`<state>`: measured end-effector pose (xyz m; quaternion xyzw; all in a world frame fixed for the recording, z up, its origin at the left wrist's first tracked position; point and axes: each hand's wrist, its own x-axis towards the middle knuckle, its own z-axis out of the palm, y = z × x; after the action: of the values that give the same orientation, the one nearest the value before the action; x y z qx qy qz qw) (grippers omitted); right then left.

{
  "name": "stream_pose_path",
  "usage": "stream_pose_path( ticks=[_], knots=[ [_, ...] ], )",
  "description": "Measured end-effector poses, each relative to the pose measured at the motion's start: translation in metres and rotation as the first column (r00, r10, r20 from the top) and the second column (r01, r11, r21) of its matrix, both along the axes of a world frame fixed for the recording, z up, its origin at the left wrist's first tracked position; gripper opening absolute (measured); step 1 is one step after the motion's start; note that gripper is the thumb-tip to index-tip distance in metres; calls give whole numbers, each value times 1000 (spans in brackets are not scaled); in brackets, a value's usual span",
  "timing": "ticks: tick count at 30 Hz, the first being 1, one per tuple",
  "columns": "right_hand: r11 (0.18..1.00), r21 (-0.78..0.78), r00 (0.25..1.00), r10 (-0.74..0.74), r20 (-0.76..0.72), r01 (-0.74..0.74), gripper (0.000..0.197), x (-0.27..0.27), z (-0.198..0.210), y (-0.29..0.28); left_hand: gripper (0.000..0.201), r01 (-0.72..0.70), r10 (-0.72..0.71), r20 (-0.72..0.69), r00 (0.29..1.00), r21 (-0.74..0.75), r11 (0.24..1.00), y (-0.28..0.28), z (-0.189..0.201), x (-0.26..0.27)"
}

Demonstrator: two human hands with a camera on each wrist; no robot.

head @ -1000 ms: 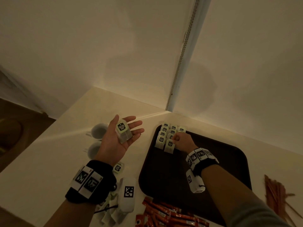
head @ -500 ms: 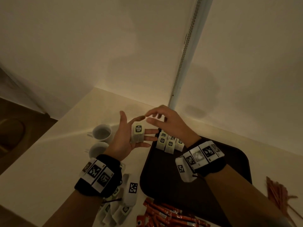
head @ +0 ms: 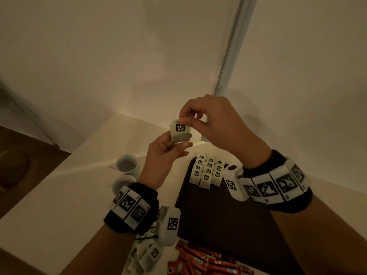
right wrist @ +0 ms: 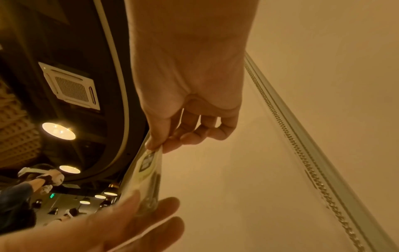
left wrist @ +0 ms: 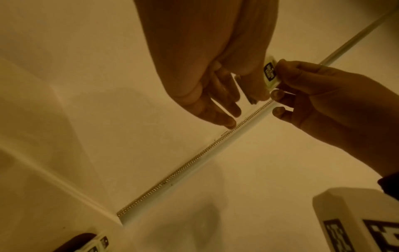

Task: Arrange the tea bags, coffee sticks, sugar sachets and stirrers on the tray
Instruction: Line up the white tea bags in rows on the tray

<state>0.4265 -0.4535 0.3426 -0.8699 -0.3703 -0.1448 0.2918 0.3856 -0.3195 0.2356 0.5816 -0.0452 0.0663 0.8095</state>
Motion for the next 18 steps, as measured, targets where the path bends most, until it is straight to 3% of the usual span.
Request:
stream_pose_path(
  ticks=[6, 18],
  knots=[
    [997, -51, 998, -56, -24, 54, 9, -8, 11, 3, 14, 66, -67, -7, 998, -96, 993, -5, 8, -10],
    [992, -39, 974, -127, -188, 122, 10, -15, 11, 6, 24, 176, -220, -111, 969, -314, 933, -9, 7, -22]
  ],
)
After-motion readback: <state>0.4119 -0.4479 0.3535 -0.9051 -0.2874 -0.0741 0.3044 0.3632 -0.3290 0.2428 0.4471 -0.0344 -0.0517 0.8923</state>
